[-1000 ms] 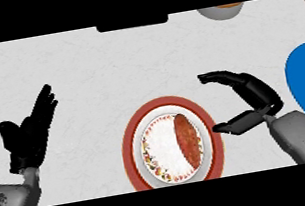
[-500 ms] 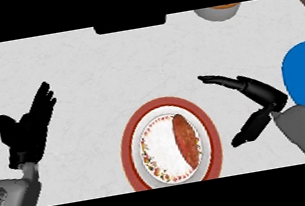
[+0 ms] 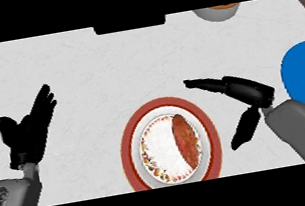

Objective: Pick the sweet potato from the plate and place it in the plate

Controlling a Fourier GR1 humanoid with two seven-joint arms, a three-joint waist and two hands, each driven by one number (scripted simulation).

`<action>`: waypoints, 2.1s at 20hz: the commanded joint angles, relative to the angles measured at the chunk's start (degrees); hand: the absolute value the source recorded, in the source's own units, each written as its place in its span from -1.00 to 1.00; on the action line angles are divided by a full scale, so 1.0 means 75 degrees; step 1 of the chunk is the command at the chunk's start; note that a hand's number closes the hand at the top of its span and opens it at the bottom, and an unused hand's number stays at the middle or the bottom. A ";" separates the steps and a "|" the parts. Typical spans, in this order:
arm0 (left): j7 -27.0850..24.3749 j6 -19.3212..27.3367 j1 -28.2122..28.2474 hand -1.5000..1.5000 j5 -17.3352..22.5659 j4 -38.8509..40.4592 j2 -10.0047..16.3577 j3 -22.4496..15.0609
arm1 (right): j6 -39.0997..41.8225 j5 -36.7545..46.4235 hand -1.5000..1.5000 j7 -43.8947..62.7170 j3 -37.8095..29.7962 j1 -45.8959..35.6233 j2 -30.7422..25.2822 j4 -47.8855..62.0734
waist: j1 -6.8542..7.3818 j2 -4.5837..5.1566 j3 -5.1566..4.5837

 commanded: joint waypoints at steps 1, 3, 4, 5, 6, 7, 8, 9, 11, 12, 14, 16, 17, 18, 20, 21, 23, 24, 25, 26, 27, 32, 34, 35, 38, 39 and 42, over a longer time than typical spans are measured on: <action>0.0068 -0.0220 -0.0101 0.00 0.0021 0.0055 0.0041 0.0171 | -0.0283 0.0881 -1.00 0.0755 0.0515 -0.0064 0.0370 -0.0280 | 0.0000 0.0000 0.0000; 0.0378 -0.0091 -0.0187 0.00 -0.0062 -0.0108 -0.0130 0.0099 | -0.0333 0.1298 -1.00 0.0539 0.0508 -0.0267 0.0310 0.0049 | 0.0025 0.0010 0.0004; 0.0354 -0.0017 0.0009 0.00 -0.0133 -0.0377 -0.0109 0.0087 | -0.0204 0.1366 -1.00 0.0911 0.0533 -0.0210 0.0183 -0.0305 | 0.0017 -0.0004 0.0003; -0.0109 -0.0120 0.0016 0.00 -0.0295 0.0116 -0.0225 0.0117 | -0.0280 0.1471 -1.00 0.1200 0.0550 -0.0007 0.0364 -0.0670 | -0.0022 -0.0001 0.0000; 0.0394 -0.0158 -0.0271 0.00 -0.0123 -0.0092 -0.0148 0.0205 | -0.0253 0.1646 -1.00 0.1467 0.0781 0.0149 0.0434 -0.0828 | -0.0032 -0.0006 0.0001; 0.0194 0.0034 0.0004 0.00 -0.0296 -0.0168 -0.0421 0.0062 | 0.0108 0.1643 -1.00 0.1348 0.0543 -0.0215 0.0234 -0.0496 | 0.0003 0.0001 0.0001; 0.0102 -0.0271 -0.0046 0.00 -0.0249 -0.0033 -0.0186 0.0328 | -0.0031 0.1857 -1.00 0.1532 0.0635 0.0049 0.0485 -0.0743 | -0.0008 0.0001 0.0001; 0.0439 -0.0295 -0.0013 0.00 -0.0197 -0.0305 -0.0045 0.0378 | -0.0097 0.2097 -1.00 0.1388 0.0751 -0.0203 0.0626 -0.0363 | 0.0026 0.0004 0.0003; 0.0112 -0.0202 -0.0295 0.00 -0.0427 0.0189 -0.0370 0.0357 | 0.0190 0.2264 -1.00 0.1611 0.0711 -0.0306 0.0674 -0.0511 | -0.0003 0.0008 0.0001; 0.0207 -0.0317 -0.0087 0.00 -0.0439 0.0005 -0.0261 0.0451 | 0.0142 0.2438 -1.00 0.1491 0.0819 0.0264 0.0574 -0.0839 | -0.0012 0.0001 0.0002; -0.0246 -0.0645 -0.0091 0.00 -0.0396 0.0407 -0.0298 0.0649 | 0.0577 0.2486 -1.00 0.1458 0.0489 -0.0198 0.0576 -0.0498 | 0.0000 0.0008 0.0001; 0.0439 -0.0497 -0.0037 0.00 -0.0337 -0.0330 -0.0292 0.0610 | 0.0296 0.2812 -1.00 0.1990 0.0827 -0.0262 0.1361 -0.0184 | 0.0026 0.0005 0.0003; -0.0301 -0.0586 -0.0113 0.00 -0.0501 0.0477 -0.0346 0.0830 | 0.0787 0.2726 -1.00 0.1916 0.0647 -0.0163 0.1001 -0.0654 | -0.0015 0.0006 0.0000; -0.0057 -0.0722 -0.0239 0.00 -0.0481 0.0392 -0.0420 0.0790 | 0.0429 0.3032 -1.00 0.1843 0.0668 -0.0277 0.1456 -0.0157 | 0.0003 0.0010 0.0002; 0.0565 -0.0536 -0.0142 0.00 -0.0597 -0.0356 -0.0416 0.0782 | 0.0748 0.3137 -1.00 0.1829 0.0374 -0.0499 0.1373 0.0025 | 0.0019 0.0006 0.0003; -0.0506 -0.0730 -0.0030 0.00 -0.0732 0.0704 -0.0626 0.0821 | 0.0598 0.3278 -1.00 0.1855 0.0452 -0.0235 0.1372 -0.0181 | -0.0007 0.0011 0.0001; 0.0047 -0.0404 -0.0155 0.00 -0.0943 0.0152 -0.0915 0.0604 | 0.0439 0.3620 -1.00 0.1658 0.0526 0.0157 0.1205 -0.0446 | -0.0015 0.0005 0.0003; 0.0527 -0.0621 0.0150 0.00 -0.0836 -0.0481 -0.0607 0.0815 | 0.0562 0.3677 -1.00 0.1623 0.0234 -0.0114 0.1338 -0.0243 | 0.0013 0.0003 0.0004; 0.0119 -0.0741 -0.0067 0.00 -0.0799 0.0072 -0.0749 0.0936 | 0.0169 0.3951 -1.00 0.1233 0.0342 -0.0041 0.1476 0.0323 | 0.0010 0.0010 0.0003; 0.0295 -0.0677 0.0094 0.00 -0.0849 -0.0224 -0.0648 0.0914 | 0.0789 0.3694 -1.00 0.2218 0.0234 -0.0527 0.1979 -0.0022 | 0.0021 0.0005 0.0003; 0.0620 -0.0487 0.0115 0.00 -0.1048 -0.0675 -0.0766 0.0795 | 0.0483 0.3981 -1.00 0.2013 0.0372 -0.0024 0.1889 -0.0244 | 0.0009 0.0001 0.0004; 0.0139 -0.0839 -0.0093 0.00 -0.1087 0.0051 -0.0929 0.1080 | 0.0485 0.4622 -1.00 0.1891 0.0456 0.0076 0.2118 -0.0089 | -0.0005 0.0004 0.0002; 0.0537 -0.1007 0.0169 0.00 -0.0991 -0.0481 -0.0708 0.1080 | 0.0727 0.4703 -1.00 0.1841 0.0625 -0.0142 0.2191 0.0215 | 0.0020 0.0003 0.0003; -0.0219 -0.0724 -0.0019 0.00 -0.1270 0.0361 -0.1073 0.0984 | 0.0274 0.4797 -1.00 0.1297 0.0657 -0.0367 0.2294 0.1098 | 0.0026 0.0025 0.0003; 0.0657 -0.0761 -0.0242 0.00 -0.1136 -0.0165 -0.0965 0.1008 | 0.0922 0.4735 1.00 0.0938 0.0905 -0.0171 0.2012 0.0368 | 0.0010 0.0007 0.0004; 0.0253 -0.1207 -0.0250 0.00 -0.0936 0.0305 -0.0639 0.1372 | 0.0460 0.4957 1.00 0.0530 0.0877 -0.0216 0.1920 0.0711 | 0.0015 0.0017 0.0003; 0.0222 -0.0893 -0.0103 0.00 -0.1202 -0.0038 -0.0993 0.1134 | 0.0348 0.5057 1.00 0.0701 0.1071 0.0223 0.2330 0.0434 | -0.0005 0.0011 0.0003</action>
